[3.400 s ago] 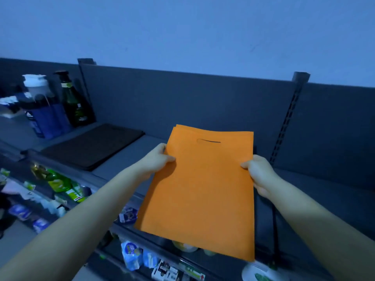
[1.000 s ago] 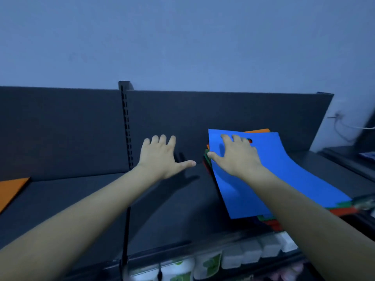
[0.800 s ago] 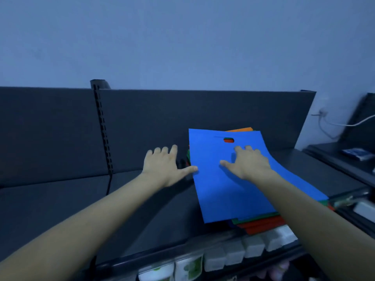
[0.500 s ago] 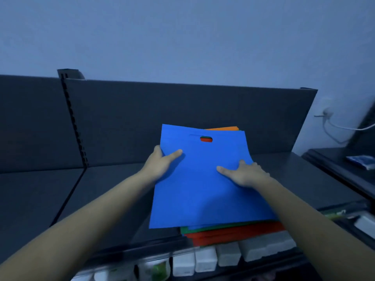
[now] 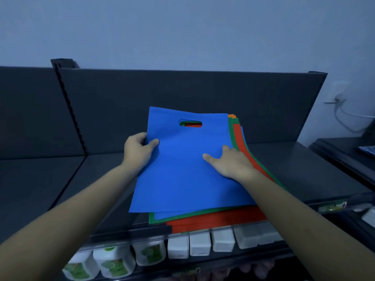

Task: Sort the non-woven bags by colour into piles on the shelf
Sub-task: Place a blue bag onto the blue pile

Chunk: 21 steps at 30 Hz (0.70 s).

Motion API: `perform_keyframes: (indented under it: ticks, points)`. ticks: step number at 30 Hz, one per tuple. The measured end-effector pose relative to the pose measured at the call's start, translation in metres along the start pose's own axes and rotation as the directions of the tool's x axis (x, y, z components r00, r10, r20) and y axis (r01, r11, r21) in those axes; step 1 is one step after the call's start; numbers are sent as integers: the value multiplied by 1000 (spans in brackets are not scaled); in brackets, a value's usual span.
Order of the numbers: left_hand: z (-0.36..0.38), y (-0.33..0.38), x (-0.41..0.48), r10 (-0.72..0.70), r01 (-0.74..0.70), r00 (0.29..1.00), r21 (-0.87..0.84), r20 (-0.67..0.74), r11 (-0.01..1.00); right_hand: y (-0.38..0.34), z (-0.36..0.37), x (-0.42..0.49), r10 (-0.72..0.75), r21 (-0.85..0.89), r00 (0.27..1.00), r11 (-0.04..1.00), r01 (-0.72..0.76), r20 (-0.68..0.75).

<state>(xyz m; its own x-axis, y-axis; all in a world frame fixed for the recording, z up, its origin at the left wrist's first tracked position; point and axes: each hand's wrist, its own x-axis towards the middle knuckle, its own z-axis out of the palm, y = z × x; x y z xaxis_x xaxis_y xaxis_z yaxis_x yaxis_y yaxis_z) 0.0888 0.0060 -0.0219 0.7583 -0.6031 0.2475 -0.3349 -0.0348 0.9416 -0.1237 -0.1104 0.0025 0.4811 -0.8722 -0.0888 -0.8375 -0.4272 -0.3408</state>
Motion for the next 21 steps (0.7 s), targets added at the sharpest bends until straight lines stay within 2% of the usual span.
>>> perform_keyframes:
  ticks: [4,8,11,14,17,21]
  points:
    - [-17,6,-2,-69,70,998,-168,11,983,4,-3,-1,19,130,1000,991,-22,23]
    - [-30,9,-1,-191,201,980,-264,63,943,1,-3,-5,2,376,1000,927,-2,0]
    - [-36,8,-2,-261,315,942,-293,209,903,0,-5,-5,25,550,1000,835,-22,3]
    - [-38,5,-6,-257,366,904,-308,342,878,-1,-11,-4,28,665,999,745,-48,41]
    - [-36,4,-9,-255,369,900,-310,353,876,-2,-15,-2,94,726,995,681,-91,36]
    - [-34,7,-13,-300,416,896,-381,328,825,0,-19,1,198,789,980,598,-143,28]
